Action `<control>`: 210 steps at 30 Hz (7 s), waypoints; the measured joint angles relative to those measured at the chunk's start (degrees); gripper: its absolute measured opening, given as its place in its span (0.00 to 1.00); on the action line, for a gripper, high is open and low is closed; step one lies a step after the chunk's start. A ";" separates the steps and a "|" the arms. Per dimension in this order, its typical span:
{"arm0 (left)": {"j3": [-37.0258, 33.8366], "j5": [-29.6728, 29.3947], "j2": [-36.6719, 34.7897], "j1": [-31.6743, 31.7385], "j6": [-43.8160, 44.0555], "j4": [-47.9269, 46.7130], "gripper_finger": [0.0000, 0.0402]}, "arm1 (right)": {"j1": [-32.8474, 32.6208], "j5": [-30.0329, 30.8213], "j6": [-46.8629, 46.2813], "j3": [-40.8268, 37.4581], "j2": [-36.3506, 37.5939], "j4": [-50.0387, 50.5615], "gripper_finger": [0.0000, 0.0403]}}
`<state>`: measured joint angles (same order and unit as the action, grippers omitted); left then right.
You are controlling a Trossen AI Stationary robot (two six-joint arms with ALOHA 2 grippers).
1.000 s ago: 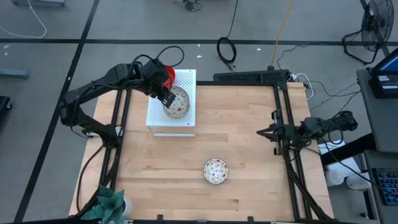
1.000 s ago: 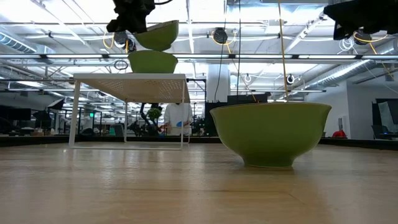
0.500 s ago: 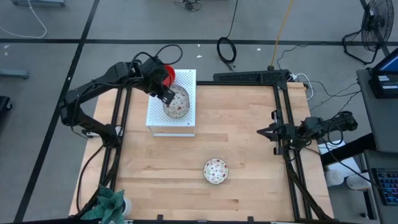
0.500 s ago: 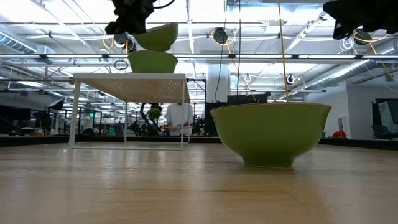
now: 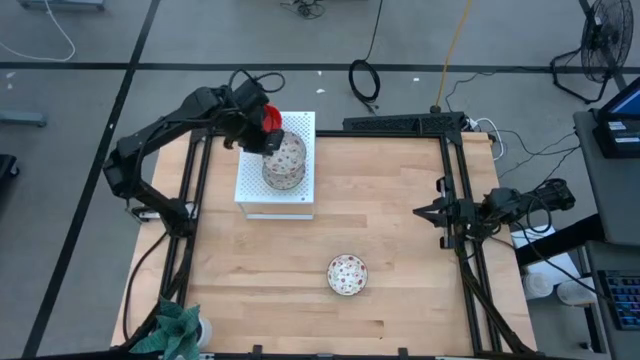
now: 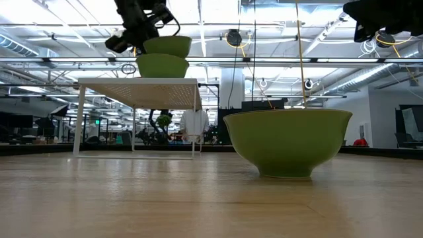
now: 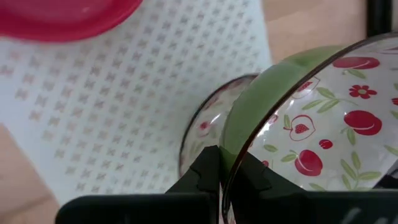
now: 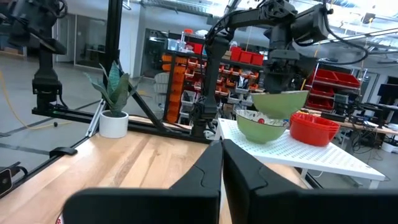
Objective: Pick & Place Mini bowls
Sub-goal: Stack the bottom white patterned bowl on top of the white patterned bowl on the shelf, then stack the white patterned bowl on top of the white patterned bowls on the shelf
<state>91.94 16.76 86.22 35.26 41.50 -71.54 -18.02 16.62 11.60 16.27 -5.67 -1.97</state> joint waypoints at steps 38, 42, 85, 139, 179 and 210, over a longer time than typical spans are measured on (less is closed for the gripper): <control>0.12 3.73 6.33 -1.28 -0.72 -8.56 0.03 | -0.02 4.23 -0.02 -0.02 -0.01 0.05 0.00; 0.15 3.73 6.33 -1.31 -0.35 -8.76 0.04 | -0.02 4.24 0.00 -0.02 -0.02 0.05 0.00; 0.04 6.96 3.20 0.17 -1.68 -7.77 0.39 | -0.02 4.28 -0.39 -0.02 -0.02 0.05 0.00; 6.89 -25.58 -1.82 -46.14 -22.20 23.41 0.39 | -0.01 4.31 -1.06 -0.02 0.00 0.01 0.00; 5.27 -18.26 34.92 -44.50 -30.80 35.53 0.39 | 0.00 4.31 -1.00 -0.02 0.00 0.04 0.00; 0.33 -13.75 35.44 -45.11 -30.74 40.44 0.39 | 0.00 4.30 -2.11 -0.02 -3.11 -2.22 0.00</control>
<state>92.27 3.01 121.67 -9.85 10.77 -31.10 -18.03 20.93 9.48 16.25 -8.78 -4.18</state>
